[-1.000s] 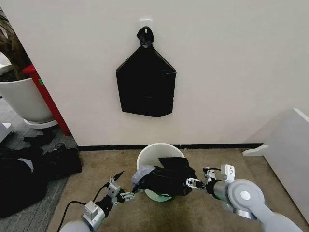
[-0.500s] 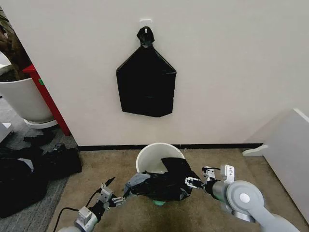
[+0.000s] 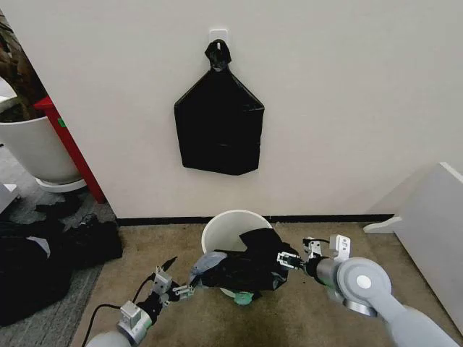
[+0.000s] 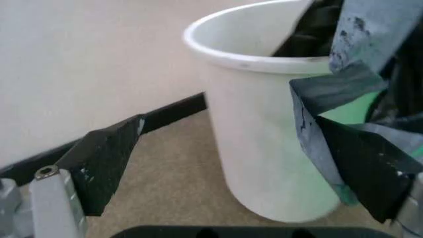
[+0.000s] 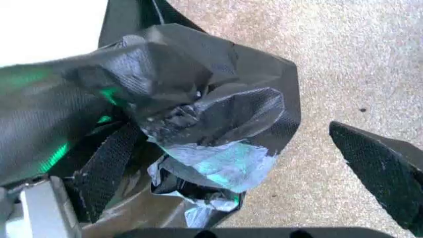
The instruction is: Place the garbage bag over the trash bin.
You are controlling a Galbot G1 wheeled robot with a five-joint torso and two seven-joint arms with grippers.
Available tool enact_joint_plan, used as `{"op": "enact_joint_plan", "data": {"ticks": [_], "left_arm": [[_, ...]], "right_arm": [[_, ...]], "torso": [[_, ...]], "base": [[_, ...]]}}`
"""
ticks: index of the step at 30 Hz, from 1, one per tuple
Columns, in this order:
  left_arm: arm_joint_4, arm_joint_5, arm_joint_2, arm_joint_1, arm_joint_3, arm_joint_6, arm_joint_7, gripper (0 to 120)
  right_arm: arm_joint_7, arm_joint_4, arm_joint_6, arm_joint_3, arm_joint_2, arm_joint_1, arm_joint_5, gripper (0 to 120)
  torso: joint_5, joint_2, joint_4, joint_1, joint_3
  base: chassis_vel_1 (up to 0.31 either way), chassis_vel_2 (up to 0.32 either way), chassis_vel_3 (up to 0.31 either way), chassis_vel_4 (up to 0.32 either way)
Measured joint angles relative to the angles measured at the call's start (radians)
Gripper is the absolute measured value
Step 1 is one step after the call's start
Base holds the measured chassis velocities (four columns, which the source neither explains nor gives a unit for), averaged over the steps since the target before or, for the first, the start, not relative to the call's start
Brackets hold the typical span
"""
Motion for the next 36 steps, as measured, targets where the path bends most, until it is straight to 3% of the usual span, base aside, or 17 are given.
{"op": "enact_joint_plan", "data": {"ticks": [5,19,27,36], "left_arm": [[-0.038,0.038,0.07,0.087,-0.004,-0.052,0.014,100],[-0.057,0.065,0.127,0.188,-0.028,-0.143,0.067,100],[-0.175,0.057,0.111,0.123,0.016,-0.052,0.054,100],[-0.228,0.005,0.132,0.06,0.019,0.035,0.025,100]], "right_arm": [[0.018,-0.011,0.0,0.005,0.0,0.002,0.024,100],[0.073,-0.007,0.008,0.005,0.002,0.023,0.067,100],[0.092,0.05,0.009,0.013,-0.02,-0.027,0.051,100],[0.087,0.093,0.008,0.017,-0.027,-0.079,-0.016,100]], "torso": [[0.0001,0.0,-0.0001,0.0,0.0],[0.0,0.0,0.0002,0.0,0.0],[0.0001,0.0,0.0001,0.0,0.0],[0.0001,0.0,0.0,0.0,0.0]], "base": [[0.0,0.0,0.0,0.0],[0.0,0.0,0.0,0.0],[0.0,0.0,0.0,0.0],[0.0,0.0,0.0,0.0]]}}
